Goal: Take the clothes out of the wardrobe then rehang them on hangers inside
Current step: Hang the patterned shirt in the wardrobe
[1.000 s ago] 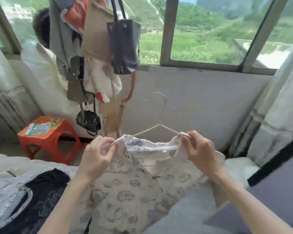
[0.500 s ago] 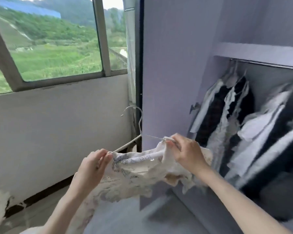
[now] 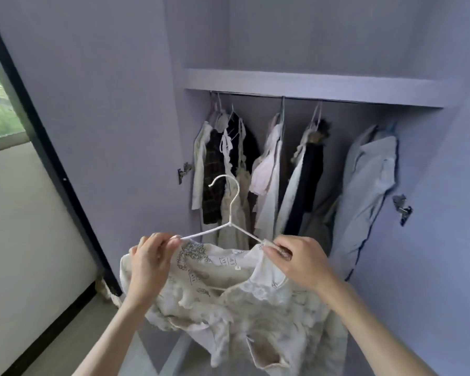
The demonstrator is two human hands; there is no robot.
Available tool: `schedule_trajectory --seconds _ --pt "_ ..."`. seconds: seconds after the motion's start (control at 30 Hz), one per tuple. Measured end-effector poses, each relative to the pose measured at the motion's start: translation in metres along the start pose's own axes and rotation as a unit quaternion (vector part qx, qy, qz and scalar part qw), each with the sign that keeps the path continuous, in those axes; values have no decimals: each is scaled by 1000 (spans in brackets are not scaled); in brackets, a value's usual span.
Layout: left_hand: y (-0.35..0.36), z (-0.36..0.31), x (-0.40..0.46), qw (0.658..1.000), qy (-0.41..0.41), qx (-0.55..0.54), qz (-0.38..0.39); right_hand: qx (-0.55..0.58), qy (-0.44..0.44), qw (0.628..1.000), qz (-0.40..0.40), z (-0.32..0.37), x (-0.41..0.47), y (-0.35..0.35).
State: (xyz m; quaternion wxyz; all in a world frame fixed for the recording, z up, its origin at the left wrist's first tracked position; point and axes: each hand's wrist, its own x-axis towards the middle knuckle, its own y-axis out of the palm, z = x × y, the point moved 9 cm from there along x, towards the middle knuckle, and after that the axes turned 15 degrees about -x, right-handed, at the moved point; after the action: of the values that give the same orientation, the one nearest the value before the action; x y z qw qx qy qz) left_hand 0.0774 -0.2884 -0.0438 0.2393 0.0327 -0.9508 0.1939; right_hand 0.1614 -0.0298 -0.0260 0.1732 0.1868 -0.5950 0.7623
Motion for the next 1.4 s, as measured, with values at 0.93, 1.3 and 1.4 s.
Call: schedule_trajectory --seconds 0.93,1.3,1.4 --pt "334 -32 57 938 -21 -44 342 201 428 879 62 -228 -40 7" --pt "401 -45 152 956 45 -69 282 175 389 900 -83 -297 110 4" --pt "431 -44 183 954 57 -74 285 171 383 900 -119 -317 163 11"
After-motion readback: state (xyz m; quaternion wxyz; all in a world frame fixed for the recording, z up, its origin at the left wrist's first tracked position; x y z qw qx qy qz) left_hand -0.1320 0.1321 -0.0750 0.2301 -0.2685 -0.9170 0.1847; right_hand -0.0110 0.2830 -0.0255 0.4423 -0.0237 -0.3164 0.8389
